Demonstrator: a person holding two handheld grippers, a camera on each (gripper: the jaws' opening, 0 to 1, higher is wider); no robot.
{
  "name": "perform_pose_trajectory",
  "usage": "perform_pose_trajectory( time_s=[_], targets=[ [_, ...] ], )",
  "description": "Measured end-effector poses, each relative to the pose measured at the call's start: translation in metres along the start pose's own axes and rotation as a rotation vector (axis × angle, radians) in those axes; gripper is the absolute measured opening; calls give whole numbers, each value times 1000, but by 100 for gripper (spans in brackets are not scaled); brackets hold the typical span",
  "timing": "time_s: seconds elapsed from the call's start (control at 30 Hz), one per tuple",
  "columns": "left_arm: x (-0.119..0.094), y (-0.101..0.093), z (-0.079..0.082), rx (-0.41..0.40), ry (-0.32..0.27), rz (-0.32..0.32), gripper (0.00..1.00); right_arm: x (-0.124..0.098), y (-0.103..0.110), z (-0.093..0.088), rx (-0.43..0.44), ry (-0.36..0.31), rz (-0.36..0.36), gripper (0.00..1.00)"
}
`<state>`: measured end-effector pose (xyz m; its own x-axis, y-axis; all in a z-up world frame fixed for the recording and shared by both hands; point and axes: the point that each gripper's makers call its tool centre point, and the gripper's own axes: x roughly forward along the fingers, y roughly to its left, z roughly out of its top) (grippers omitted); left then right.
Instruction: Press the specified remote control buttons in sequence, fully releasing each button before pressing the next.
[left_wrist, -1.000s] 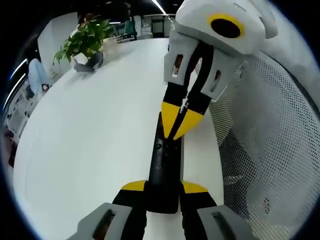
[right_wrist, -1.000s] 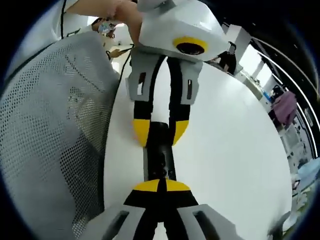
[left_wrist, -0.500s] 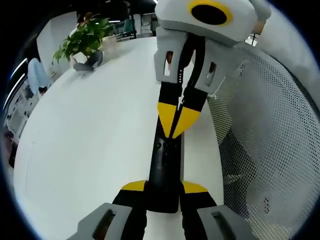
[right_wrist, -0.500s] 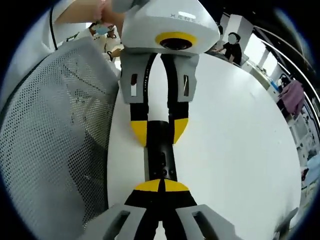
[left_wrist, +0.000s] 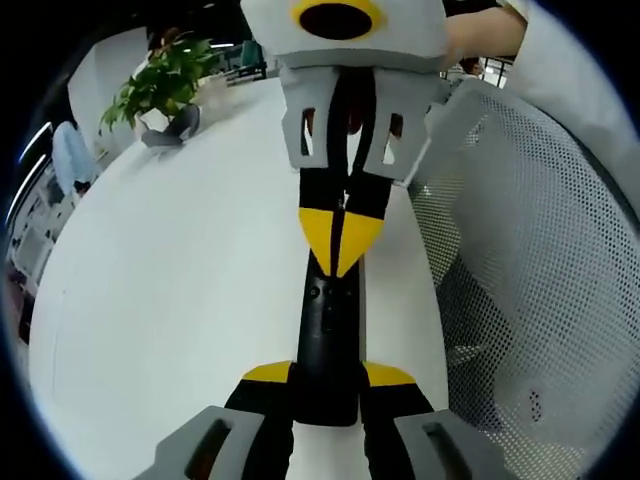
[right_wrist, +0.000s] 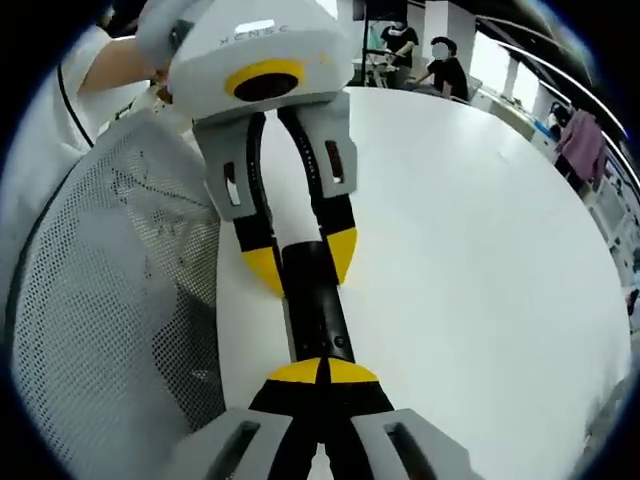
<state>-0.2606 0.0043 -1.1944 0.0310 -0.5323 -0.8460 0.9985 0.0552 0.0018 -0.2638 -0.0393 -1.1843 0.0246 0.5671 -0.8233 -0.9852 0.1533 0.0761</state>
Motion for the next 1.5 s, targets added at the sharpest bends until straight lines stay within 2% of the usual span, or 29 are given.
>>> perform_pose_trajectory(
  time_s=[0.07,0.23,0.33,0.47,0.6,0.67,0.77,0.87,0.97,1.37,1.5],
  targets=[
    [0,0,0,1,-3,-2,24,-2,1,-1,63,-17,22,0],
    [0,0,0,6,8,-15,24,-6,-2,-6,78,17,23,0],
    [0,0,-1,9,11,-18,24,-6,0,-7,62,33,8,0],
    [0,-1,0,11,25,-18,24,-4,0,-7,-14,94,-23,0],
    [0,0,0,13,40,-20,24,-3,0,-6,-27,133,-43,0],
    [0,0,-1,11,41,-22,24,-4,-2,-7,-3,122,-43,0],
    [0,0,-1,11,49,-24,24,-6,-2,-6,49,59,-39,0],
    [0,0,-1,8,59,-25,24,-8,-2,-8,25,18,-29,0],
    [0,-1,-1,13,65,-21,24,-10,-1,-10,112,22,-5,0],
    [0,0,-1,13,72,-32,24,-14,-1,-19,43,76,-59,0],
    [0,0,-1,20,77,-31,24,-12,-1,-18,-52,89,-83,0]
  ],
)
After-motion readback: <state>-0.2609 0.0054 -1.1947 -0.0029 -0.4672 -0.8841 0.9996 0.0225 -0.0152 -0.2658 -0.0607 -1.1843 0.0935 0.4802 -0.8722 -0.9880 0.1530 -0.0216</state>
